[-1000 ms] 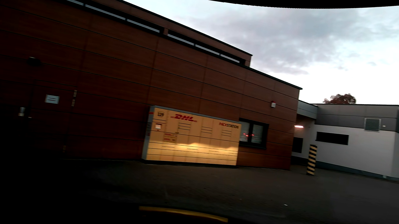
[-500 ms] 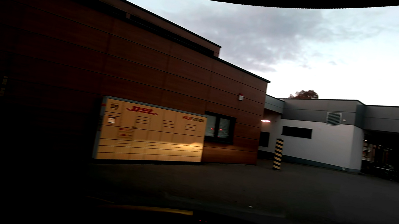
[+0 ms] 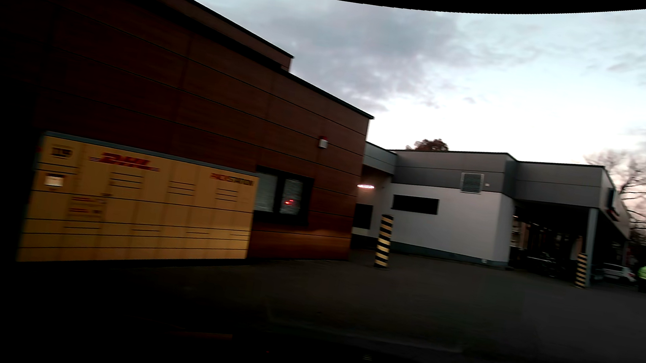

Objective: Follow the waypoints while adhering to traffic rules and regulations

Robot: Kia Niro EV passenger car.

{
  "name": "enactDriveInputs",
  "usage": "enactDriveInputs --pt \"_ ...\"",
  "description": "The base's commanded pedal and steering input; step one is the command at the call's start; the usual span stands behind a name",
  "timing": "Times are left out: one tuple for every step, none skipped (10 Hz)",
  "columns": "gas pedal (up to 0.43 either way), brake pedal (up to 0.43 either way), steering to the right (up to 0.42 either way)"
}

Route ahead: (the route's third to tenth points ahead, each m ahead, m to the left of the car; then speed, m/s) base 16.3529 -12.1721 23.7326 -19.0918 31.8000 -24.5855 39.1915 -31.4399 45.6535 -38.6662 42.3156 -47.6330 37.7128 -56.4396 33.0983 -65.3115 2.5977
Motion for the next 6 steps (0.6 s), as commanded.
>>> enactDriveInputs --pt "0.150 0.000 0.551" --pt "0.118 0.000 0.541" --pt "0.000 0.000 0.535" --pt "0.000 0.000 0.529" --pt "0.000 0.000 0.522" --pt "0.000 0.000 0.510"
